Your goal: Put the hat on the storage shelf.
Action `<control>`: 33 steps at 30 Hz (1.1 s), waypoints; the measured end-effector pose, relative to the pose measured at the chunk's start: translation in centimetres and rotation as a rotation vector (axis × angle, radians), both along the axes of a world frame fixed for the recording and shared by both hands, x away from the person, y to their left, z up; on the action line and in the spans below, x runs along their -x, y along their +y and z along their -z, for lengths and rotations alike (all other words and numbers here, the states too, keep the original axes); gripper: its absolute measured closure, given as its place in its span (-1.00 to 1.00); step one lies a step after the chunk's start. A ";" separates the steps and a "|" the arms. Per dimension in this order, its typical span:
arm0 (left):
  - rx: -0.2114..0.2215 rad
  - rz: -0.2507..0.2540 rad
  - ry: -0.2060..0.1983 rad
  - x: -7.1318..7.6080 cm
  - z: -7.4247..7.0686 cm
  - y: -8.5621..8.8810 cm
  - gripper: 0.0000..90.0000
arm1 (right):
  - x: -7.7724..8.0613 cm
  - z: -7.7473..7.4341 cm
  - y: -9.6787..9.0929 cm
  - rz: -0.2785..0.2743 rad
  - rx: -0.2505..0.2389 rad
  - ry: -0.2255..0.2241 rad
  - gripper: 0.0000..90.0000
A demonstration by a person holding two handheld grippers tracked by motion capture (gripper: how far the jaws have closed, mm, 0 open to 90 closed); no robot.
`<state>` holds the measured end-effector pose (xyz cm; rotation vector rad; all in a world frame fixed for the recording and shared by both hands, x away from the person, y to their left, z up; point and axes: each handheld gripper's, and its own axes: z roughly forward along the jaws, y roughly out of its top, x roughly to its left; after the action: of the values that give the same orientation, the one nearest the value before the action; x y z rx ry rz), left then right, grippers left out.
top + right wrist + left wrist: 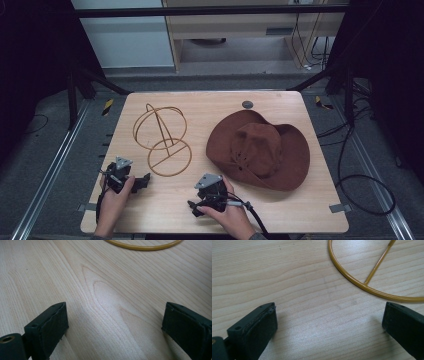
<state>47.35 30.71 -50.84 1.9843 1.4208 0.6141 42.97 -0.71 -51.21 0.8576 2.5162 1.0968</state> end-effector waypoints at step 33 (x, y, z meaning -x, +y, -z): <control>-0.003 0.007 0.004 0.1 0.0 0.0 -1.00 | -3.9 -14.8 -15.3 0.003 0.212 0.034 -0.79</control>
<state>47.29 30.75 -50.81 1.9930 1.4158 0.6101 46.86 -16.05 -36.43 0.8267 2.5991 0.8015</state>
